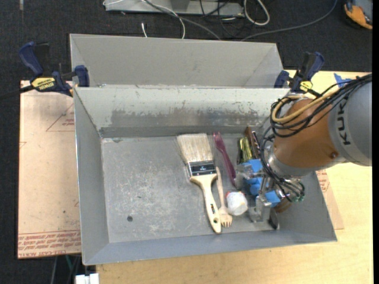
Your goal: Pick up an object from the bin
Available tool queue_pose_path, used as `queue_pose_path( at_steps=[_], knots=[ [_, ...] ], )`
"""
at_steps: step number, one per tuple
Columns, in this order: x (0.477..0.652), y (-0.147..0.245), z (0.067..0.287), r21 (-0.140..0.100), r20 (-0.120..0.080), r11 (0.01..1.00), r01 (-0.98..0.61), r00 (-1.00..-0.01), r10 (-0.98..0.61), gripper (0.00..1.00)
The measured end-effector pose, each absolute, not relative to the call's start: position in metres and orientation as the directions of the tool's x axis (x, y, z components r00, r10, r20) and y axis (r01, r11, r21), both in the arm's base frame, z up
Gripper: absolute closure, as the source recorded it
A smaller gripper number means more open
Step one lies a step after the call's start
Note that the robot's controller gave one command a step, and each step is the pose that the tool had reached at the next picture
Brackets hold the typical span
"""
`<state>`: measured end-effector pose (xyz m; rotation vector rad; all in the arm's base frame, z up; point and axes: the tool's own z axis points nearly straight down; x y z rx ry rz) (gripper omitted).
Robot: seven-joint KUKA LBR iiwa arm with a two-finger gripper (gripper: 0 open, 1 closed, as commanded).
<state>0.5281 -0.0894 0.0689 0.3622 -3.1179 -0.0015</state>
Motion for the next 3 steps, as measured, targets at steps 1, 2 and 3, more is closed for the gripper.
queue_pose_path(
  at_steps=[1,2,3],
  knots=[
    [0.532,-0.086,0.070,0.000,-0.006,0.852,-0.524,-0.852,-0.524,0.00],
    [0.501,-0.041,0.070,0.001,-0.006,0.848,-0.530,-0.848,-0.530,0.00],
    [0.508,-0.051,0.070,-0.004,-0.004,0.423,-0.906,-0.423,-0.906,0.00]
  ],
)
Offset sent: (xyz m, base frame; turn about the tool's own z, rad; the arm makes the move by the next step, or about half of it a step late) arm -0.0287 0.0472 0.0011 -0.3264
